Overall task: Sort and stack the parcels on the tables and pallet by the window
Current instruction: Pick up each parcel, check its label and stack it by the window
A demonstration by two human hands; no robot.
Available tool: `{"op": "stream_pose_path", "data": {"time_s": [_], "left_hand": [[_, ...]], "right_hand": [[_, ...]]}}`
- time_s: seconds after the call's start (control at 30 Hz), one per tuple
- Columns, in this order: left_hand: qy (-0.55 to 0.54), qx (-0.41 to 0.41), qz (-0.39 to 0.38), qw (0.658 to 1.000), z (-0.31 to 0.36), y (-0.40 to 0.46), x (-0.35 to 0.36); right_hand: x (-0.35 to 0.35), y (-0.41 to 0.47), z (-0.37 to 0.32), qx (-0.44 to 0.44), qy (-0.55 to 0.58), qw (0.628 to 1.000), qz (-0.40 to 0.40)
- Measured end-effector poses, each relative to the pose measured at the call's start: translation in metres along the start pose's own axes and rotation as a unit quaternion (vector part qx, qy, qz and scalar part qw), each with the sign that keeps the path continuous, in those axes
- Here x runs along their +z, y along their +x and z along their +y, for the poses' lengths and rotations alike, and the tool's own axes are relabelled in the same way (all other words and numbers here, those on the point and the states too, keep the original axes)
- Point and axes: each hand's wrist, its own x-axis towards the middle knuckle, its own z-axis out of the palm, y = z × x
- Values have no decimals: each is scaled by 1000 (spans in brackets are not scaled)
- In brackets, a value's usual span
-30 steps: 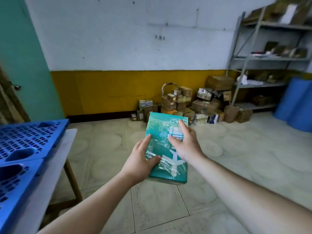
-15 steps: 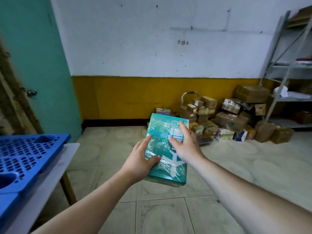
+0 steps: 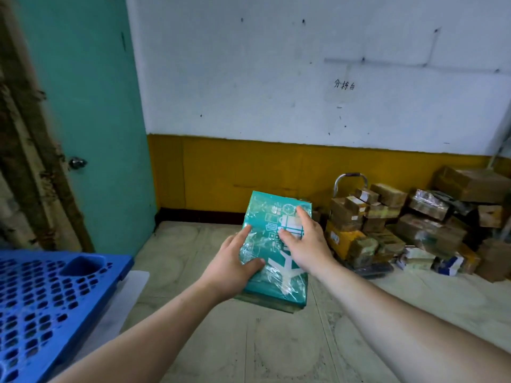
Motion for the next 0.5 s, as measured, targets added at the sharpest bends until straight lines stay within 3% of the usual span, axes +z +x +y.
{"op": "stream_pose_path", "data": {"time_s": [0.3, 0.5], "left_hand": [[17, -52, 83, 995, -71, 74, -84], [36, -119, 199, 972, -125, 105, -147]], "right_hand": [[116, 103, -61, -56, 12, 995, -77], [222, 169, -112, -134, 18, 976, -171]]}}
